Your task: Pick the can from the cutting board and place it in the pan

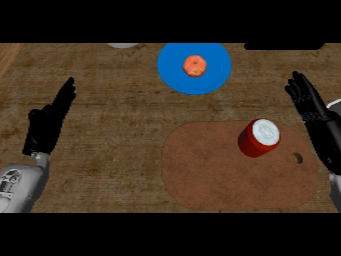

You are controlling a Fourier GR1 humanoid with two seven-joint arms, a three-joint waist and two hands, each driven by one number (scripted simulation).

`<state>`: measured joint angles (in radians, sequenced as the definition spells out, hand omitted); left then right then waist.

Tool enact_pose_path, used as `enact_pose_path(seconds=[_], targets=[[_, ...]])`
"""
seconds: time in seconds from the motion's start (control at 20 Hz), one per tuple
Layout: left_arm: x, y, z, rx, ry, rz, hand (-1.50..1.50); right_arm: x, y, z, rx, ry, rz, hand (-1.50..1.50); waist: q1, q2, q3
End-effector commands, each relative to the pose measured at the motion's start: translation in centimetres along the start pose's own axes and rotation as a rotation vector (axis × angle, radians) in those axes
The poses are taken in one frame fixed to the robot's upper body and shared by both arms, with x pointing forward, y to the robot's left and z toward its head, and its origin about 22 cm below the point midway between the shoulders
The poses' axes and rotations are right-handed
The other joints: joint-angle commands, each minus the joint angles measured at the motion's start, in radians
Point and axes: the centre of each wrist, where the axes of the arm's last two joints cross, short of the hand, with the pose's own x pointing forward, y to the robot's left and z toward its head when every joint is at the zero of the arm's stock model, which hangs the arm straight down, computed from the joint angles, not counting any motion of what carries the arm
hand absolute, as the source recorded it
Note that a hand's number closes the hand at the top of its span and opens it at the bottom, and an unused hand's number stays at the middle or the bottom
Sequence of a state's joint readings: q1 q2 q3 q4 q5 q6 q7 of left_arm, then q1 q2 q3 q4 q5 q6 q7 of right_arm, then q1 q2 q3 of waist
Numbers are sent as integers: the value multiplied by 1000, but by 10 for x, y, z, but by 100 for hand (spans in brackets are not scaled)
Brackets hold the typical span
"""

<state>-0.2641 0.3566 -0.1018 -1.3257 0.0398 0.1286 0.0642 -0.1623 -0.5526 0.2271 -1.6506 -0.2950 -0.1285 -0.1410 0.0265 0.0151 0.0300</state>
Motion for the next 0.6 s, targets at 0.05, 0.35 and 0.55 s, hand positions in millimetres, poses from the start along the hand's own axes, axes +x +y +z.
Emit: enact_pose_path(seconds=[0.05, 0.35, 0.55], targets=[[7, -10, 9, -1, -63, 55, 0, 14, -6, -11, -70, -45, -89, 150, -23, -18, -30], [-9, -60, 40, -48, -126, 274, 0, -10, -58, 25, -551, 173, 71, 150, -81, -28, -35], [12, -71, 49, -76, -179, 316, 0, 3, -17, 91, -475, 114, 41, -150, -59, -25, -30]])
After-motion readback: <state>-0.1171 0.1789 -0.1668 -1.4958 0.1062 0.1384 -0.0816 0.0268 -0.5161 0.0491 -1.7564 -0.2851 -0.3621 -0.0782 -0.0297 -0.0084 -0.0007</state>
